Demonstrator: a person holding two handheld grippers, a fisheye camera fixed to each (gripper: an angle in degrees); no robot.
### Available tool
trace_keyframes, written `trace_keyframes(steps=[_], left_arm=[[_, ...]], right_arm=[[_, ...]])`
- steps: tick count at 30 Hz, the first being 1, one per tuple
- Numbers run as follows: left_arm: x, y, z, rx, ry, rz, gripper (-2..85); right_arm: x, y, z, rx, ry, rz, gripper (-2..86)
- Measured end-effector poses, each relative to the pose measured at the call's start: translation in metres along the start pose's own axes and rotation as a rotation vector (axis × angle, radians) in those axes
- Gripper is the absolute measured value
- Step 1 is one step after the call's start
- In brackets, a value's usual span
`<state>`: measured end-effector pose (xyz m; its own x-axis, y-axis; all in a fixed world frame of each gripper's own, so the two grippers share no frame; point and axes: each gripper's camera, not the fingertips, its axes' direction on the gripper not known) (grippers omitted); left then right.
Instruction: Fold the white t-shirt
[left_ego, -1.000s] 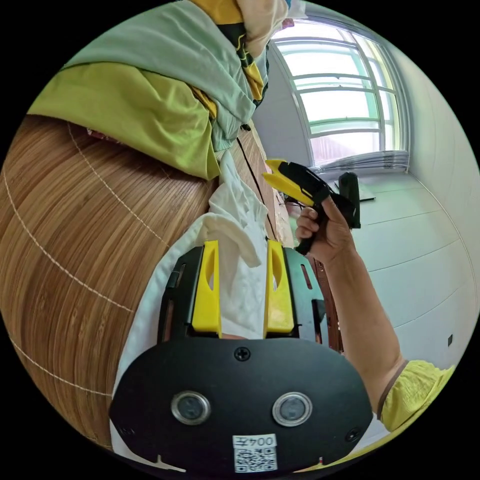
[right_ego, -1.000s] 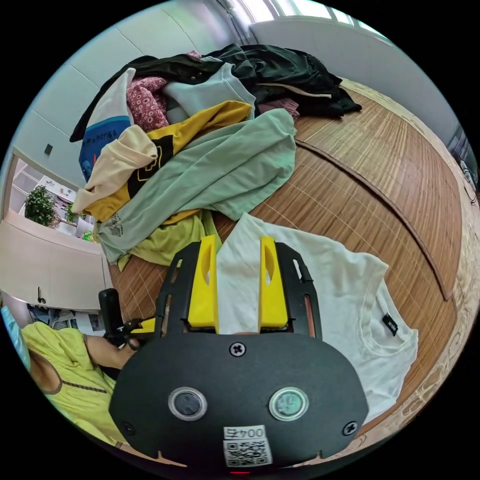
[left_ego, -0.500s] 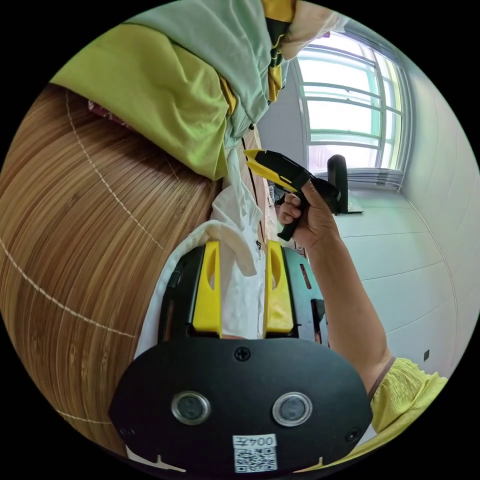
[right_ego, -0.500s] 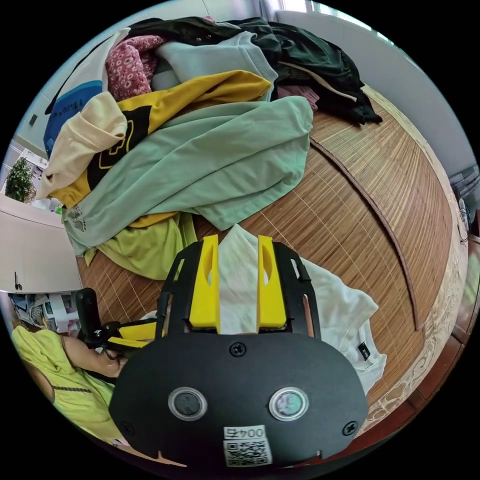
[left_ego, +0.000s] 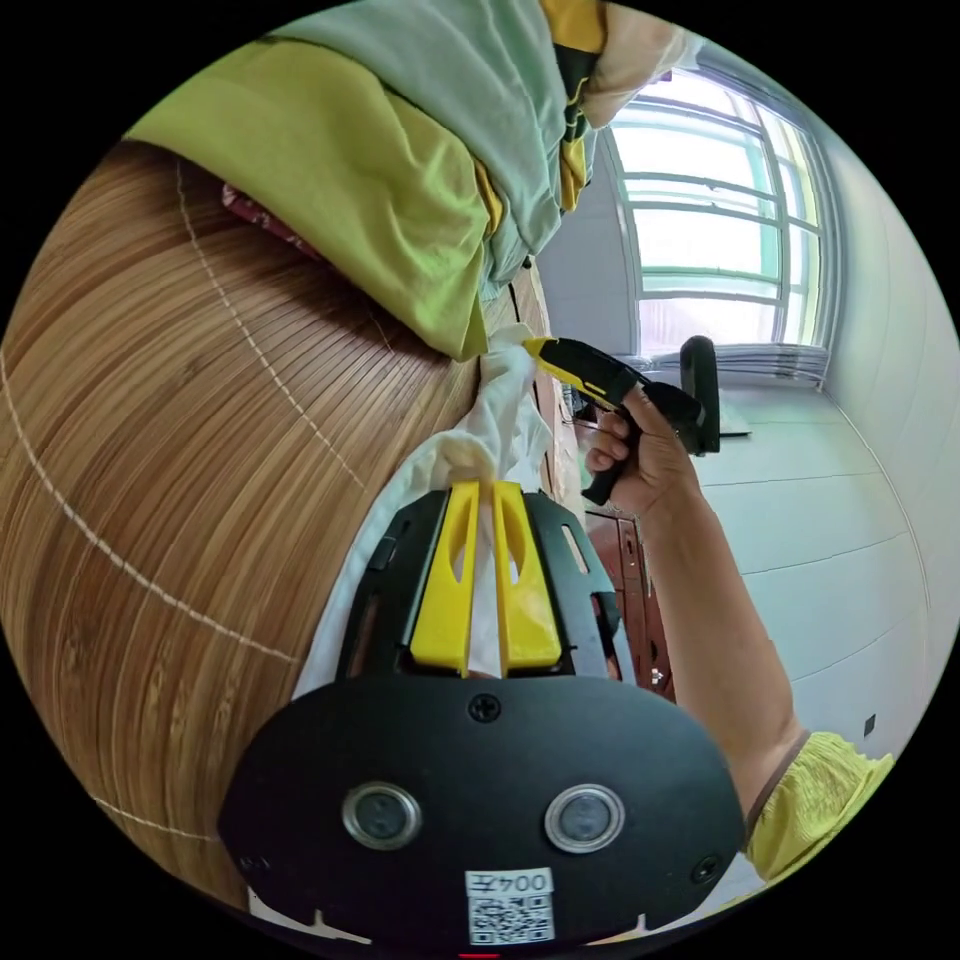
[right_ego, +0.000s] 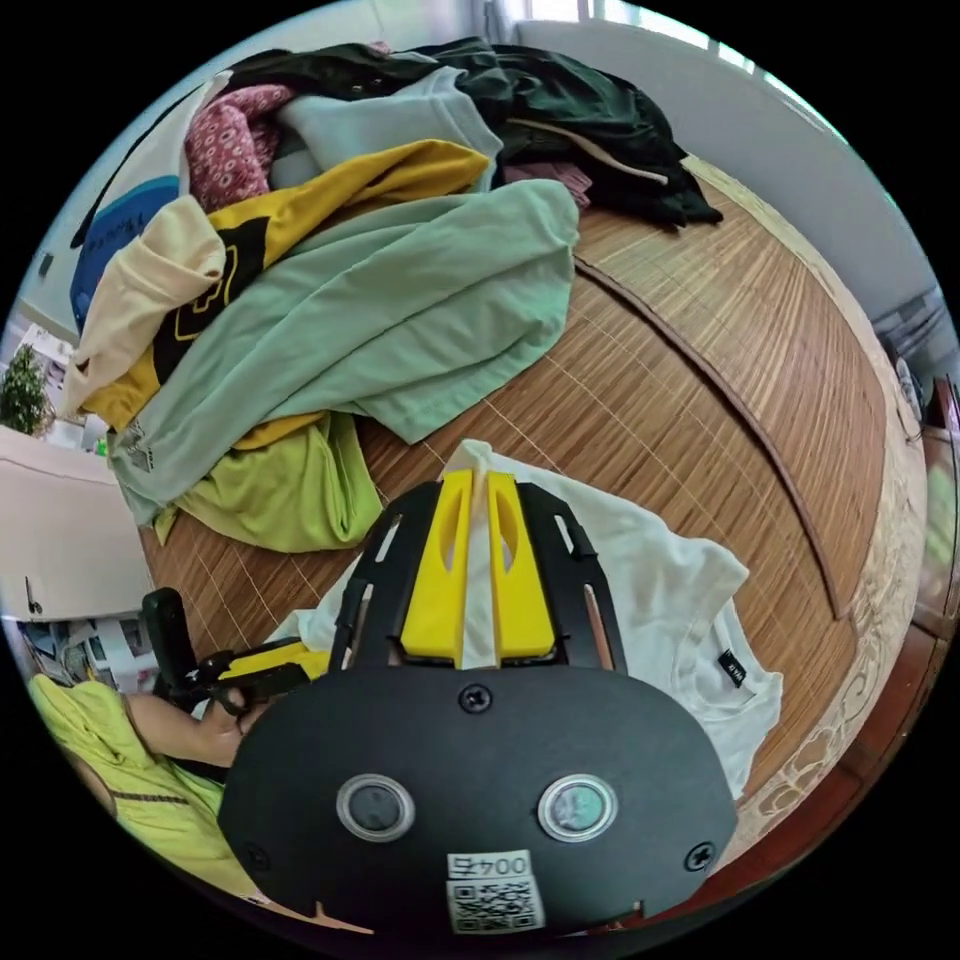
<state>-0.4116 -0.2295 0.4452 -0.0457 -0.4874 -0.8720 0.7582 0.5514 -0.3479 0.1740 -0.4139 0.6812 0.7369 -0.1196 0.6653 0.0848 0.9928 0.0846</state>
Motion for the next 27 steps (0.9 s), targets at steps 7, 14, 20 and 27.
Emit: trace_keyframes(steps=[7, 14, 20, 27], left_arm=[[0.000, -0.002, 0.002, 0.004, -0.020, 0.021, 2.9], [-0.002, -0.003, 0.003, 0.009, -0.022, 0.033, 2.8], [-0.004, -0.004, 0.005, 0.013, -0.025, 0.040, 2.8], [-0.006, -0.006, 0.006, 0.014, -0.022, 0.043, 2.9]], right_arm=[[0.073, 0.055, -0.023, 0.196, -0.160, 0.257, 7.4], [0.118, 0.100, 0.001, 0.198, -0.318, 0.387, 9.2], [0.123, 0.104, 0.007, 0.216, -0.315, 0.399, 8.4], [0.108, 0.109, 0.003, 0.219, -0.266, 0.341, 6.7]])
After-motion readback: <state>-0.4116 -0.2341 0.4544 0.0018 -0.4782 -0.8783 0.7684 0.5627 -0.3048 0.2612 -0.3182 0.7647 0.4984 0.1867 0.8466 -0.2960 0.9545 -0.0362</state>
